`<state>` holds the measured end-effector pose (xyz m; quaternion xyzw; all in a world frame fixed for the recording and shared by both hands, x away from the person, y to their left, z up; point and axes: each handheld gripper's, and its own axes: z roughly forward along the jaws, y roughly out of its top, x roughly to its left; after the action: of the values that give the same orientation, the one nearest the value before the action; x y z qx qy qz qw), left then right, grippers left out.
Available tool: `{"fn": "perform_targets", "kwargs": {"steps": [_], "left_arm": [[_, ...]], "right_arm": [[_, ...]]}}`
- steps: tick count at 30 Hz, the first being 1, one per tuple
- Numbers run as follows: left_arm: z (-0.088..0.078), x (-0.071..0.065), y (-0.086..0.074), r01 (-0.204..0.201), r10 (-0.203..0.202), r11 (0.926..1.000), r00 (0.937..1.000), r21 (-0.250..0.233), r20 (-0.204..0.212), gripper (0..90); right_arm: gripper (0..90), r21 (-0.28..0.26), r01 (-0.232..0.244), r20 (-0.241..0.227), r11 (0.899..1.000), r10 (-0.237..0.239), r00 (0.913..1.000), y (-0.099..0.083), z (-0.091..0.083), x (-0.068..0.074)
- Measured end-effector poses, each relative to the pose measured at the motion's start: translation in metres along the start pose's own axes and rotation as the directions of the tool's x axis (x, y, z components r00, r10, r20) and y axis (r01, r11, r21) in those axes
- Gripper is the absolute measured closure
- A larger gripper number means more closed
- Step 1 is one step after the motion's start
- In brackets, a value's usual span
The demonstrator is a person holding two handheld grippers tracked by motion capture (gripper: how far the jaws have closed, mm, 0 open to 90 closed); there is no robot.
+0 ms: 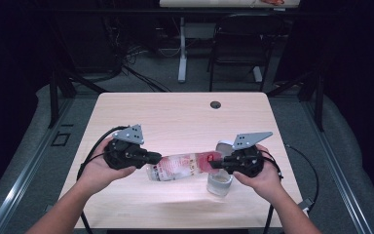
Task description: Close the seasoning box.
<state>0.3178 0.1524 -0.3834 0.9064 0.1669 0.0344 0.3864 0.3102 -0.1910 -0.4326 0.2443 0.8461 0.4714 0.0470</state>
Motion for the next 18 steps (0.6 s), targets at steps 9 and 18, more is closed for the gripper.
{"fn": "perform_targets", "kwargs": {"steps": [9, 18], "left_arm": [[-0.001, 0.001, 0.007, 0.000, 0.000, 1.0000, 1.0000, -0.007, 0.002, 86.3], [-0.001, 0.002, 0.013, 0.000, 0.000, 1.0000, 1.0000, -0.003, 0.000, 86.2]], "right_arm": [[87.7, -0.034, -0.020, 0.002, 0.999, 0.020, 0.9998, -0.004, -0.001, -0.002], [87.6, -0.054, -0.028, 0.007, 0.998, 0.029, 0.9996, -0.007, -0.002, -0.004]]}}
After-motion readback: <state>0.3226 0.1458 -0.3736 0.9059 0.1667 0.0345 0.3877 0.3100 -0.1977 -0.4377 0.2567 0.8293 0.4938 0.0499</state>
